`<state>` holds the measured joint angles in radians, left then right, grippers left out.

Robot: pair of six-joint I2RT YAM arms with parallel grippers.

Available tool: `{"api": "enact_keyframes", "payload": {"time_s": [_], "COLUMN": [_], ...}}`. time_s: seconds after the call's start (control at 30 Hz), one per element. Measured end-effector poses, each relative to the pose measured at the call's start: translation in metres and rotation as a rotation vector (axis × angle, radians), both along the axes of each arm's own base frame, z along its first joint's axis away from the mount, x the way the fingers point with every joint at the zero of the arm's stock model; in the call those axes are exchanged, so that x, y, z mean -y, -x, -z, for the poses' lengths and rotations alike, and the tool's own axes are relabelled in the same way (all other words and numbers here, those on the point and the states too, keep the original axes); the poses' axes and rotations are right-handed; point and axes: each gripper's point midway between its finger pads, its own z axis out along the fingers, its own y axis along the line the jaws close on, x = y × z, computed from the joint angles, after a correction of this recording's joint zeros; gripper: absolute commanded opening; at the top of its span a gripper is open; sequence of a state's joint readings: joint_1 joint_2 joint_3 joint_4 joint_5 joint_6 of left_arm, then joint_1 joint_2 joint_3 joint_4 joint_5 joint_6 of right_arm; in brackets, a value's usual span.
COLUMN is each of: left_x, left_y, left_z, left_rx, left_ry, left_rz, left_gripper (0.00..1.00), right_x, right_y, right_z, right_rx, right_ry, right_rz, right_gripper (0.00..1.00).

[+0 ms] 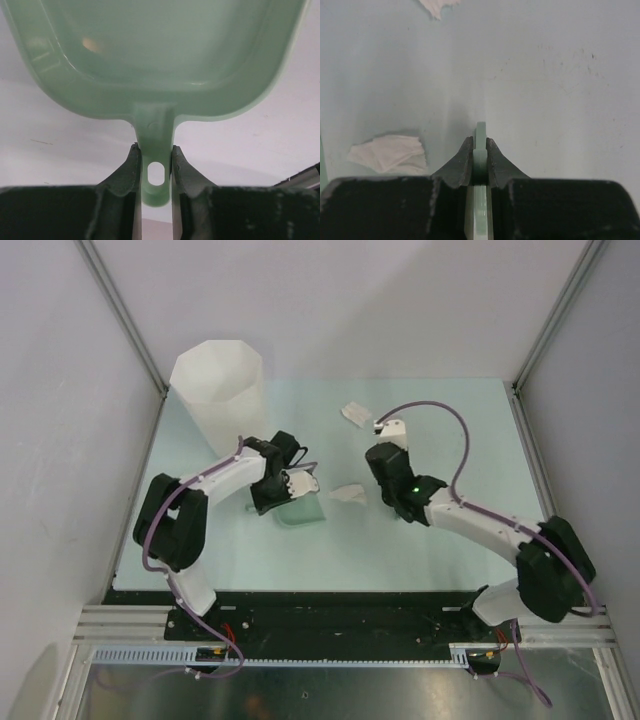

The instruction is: Sweep away the paper scraps from the table

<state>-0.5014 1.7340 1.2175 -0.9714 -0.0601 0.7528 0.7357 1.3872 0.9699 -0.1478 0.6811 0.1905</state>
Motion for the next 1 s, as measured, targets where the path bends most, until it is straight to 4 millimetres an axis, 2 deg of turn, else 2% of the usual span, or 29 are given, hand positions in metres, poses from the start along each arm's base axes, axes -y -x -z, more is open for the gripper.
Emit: {"api": "enact_keyframes", "payload": {"time_s": [0.07, 0.27, 0.33, 0.4, 0.47, 0.53, 0.63, 0.7, 0.8, 0.93, 1.0], "left_x": [0.002, 0.003, 0.004, 0.006, 0.005, 0.001, 0.003, 0.008, 0.014, 0.023, 0.026], "left_y": [-0.005, -0.010, -0.012, -0.013, -0.012, -0.008, -0.010, -0.010, -0.009, -0.006, -0.005], "left_z": [0.002, 0.007, 0.007, 0.006, 0.005, 0.005, 0.006, 0.006, 0.008, 0.009, 0.009], "left_rx": [0.001, -0.008, -0.006, -0.002, -0.009, -0.028, -0.021, -0.023, -0.033, -0.048, -0.054], "left_ry": [-0.006, -0.022, -0.021, -0.016, -0.018, -0.030, -0.012, 0.011, 0.041, 0.082, 0.099], "left_rz": [0.003, 0.013, 0.015, 0.018, 0.019, 0.013, 0.010, 0.013, 0.019, 0.026, 0.027], "left_gripper": [0.00, 0.00, 0.00, 0.00, 0.00, 0.00, 0.00, 0.00, 0.00, 0.00, 0.00], "right_x": [-0.010, -0.076, -0.108, -0.147, -0.176, -0.181, -0.172, -0.164, -0.147, -0.113, -0.095], "right_y": [-0.002, 0.008, 0.013, 0.021, 0.029, 0.029, 0.022, 0.021, 0.022, 0.027, 0.031], "right_z": [0.013, 0.020, 0.016, 0.005, -0.011, -0.020, -0.028, -0.041, -0.076, -0.131, -0.148], "right_rx": [-0.002, 0.007, 0.005, 0.002, 0.005, 0.006, 0.002, 0.025, 0.100, 0.219, 0.255], "right_ry": [0.035, 0.053, 0.011, -0.091, -0.210, -0.264, -0.326, -0.342, -0.371, -0.413, -0.415], "right_rz": [0.002, -0.138, -0.218, -0.320, -0.400, -0.414, -0.379, -0.353, -0.315, -0.249, -0.218], "right_gripper": [0.00, 0.00, 0.00, 0.00, 0.00, 0.00, 0.00, 0.00, 0.00, 0.00, 0.00]}}
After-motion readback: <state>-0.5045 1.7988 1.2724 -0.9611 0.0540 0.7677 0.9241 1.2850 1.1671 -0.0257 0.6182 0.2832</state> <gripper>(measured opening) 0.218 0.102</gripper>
